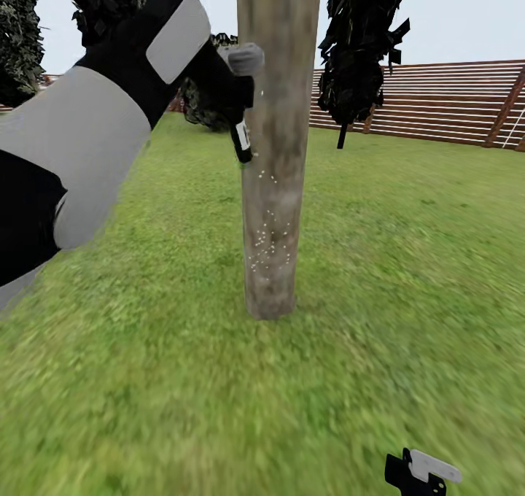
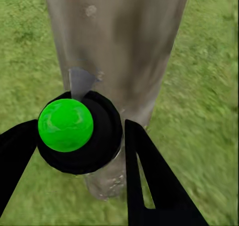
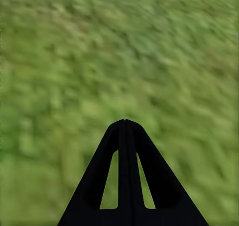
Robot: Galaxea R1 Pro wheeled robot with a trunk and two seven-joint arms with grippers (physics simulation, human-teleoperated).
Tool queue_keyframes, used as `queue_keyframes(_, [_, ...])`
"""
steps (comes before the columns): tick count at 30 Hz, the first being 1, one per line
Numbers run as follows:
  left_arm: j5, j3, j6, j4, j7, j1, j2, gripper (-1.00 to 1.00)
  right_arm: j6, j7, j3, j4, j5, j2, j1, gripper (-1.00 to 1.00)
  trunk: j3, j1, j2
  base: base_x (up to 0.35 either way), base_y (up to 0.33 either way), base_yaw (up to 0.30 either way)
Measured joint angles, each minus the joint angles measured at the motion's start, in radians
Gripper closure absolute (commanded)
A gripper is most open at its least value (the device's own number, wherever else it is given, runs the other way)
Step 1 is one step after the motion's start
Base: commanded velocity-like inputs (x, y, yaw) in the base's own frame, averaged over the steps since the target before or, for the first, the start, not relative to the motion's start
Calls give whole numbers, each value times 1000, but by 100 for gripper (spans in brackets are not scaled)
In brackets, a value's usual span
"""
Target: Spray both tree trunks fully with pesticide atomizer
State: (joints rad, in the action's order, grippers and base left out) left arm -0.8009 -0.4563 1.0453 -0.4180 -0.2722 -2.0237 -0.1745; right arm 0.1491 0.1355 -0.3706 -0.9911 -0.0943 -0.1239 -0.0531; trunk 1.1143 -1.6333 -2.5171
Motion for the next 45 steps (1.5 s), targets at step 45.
queue_keyframes(45, [-148, -91, 1, -621, -318, 829, 10, 100, 1, -3, -2, 0, 1, 1, 0, 100, 0, 0, 0, 0, 0, 0])
